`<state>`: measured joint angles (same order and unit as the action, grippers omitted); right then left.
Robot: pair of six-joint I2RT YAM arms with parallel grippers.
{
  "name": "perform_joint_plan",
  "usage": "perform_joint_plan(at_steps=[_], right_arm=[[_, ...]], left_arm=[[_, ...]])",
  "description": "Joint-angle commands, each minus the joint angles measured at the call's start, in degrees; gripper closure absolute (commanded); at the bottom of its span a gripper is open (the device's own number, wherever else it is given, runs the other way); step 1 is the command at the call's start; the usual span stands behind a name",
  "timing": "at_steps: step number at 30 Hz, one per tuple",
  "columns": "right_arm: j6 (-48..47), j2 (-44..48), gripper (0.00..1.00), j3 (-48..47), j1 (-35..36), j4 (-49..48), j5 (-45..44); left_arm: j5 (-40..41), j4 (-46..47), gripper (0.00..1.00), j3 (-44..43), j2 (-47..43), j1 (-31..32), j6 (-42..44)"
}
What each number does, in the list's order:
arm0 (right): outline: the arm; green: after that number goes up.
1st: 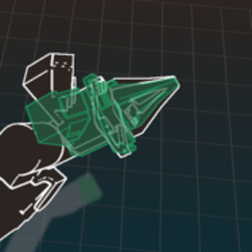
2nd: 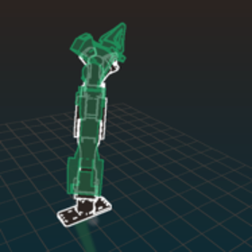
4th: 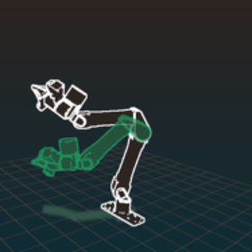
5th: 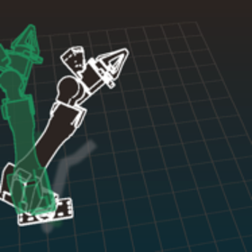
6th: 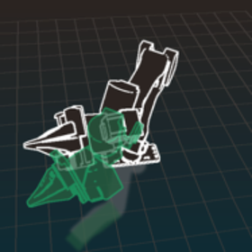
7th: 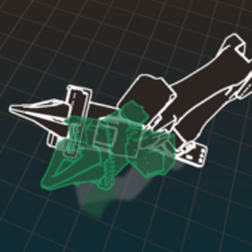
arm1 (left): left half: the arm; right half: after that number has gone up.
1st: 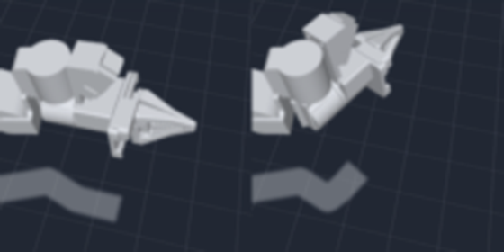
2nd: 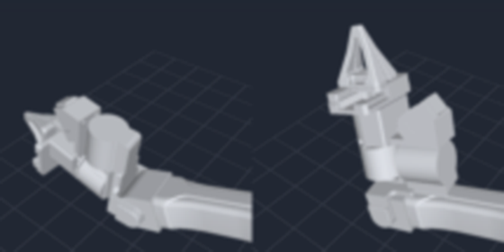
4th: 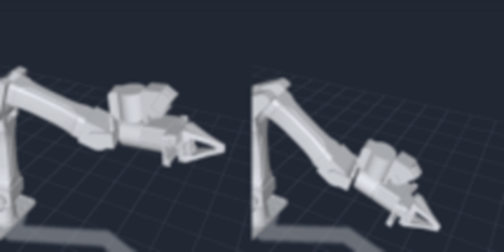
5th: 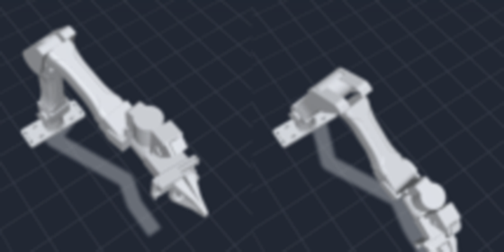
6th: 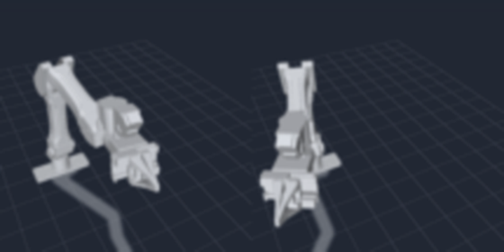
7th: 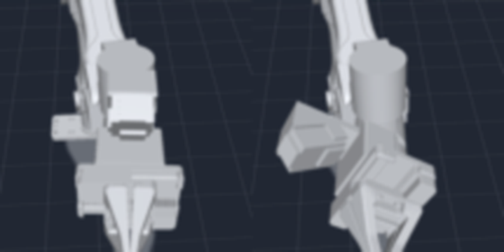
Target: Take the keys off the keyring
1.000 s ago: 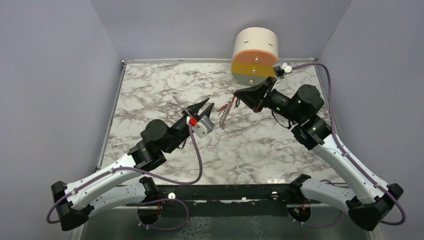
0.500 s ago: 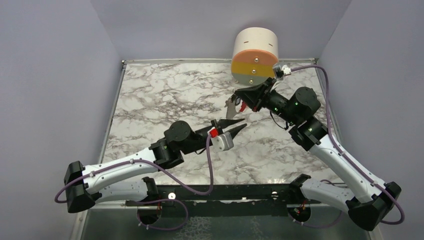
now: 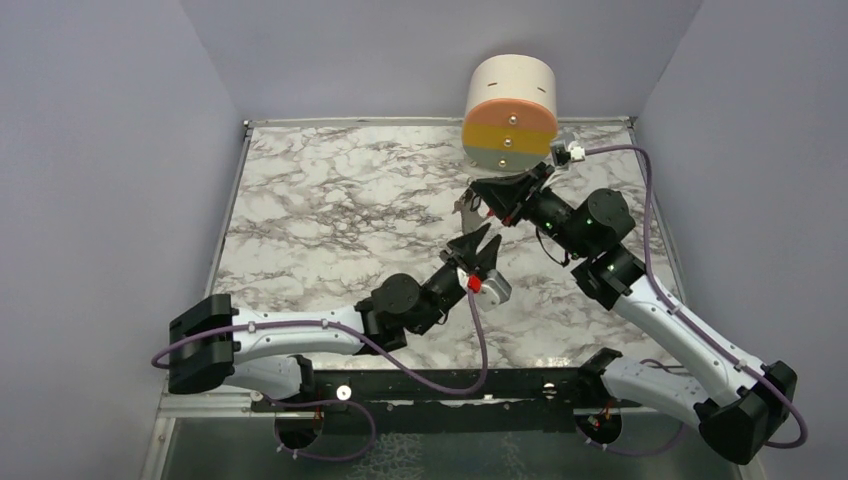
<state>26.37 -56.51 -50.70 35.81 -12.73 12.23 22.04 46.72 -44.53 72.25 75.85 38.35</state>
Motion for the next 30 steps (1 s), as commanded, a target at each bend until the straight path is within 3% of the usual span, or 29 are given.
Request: perform_joint_plan(at_steps=[1, 7, 15, 30], right_arm=[[-0.32, 2.50, 0.98, -1.01, 0.57, -5.78, -1.89], [-0.13, 4.11, 0.98, -0.52, 0.79, -6.37, -1.13], [-1.37, 4.46, 0.98, -0.42, 0.93, -7.36, -2.11], [-1.71, 2.46, 0.98, 0.70, 1.41, -10.91, -4.44]], left_arm=[[16.64, 15.37, 0.65, 1.48, 1.22, 0.01, 5.36], [16.85, 21.81, 0.65, 4.97, -1.42, -2.71, 5.89], [1.50, 11.60, 0.65, 6.56, -11.41, -8.55, -6.33], [-9.65, 8.13, 0.66, 4.33, -11.31, -7.64, -17.10]])
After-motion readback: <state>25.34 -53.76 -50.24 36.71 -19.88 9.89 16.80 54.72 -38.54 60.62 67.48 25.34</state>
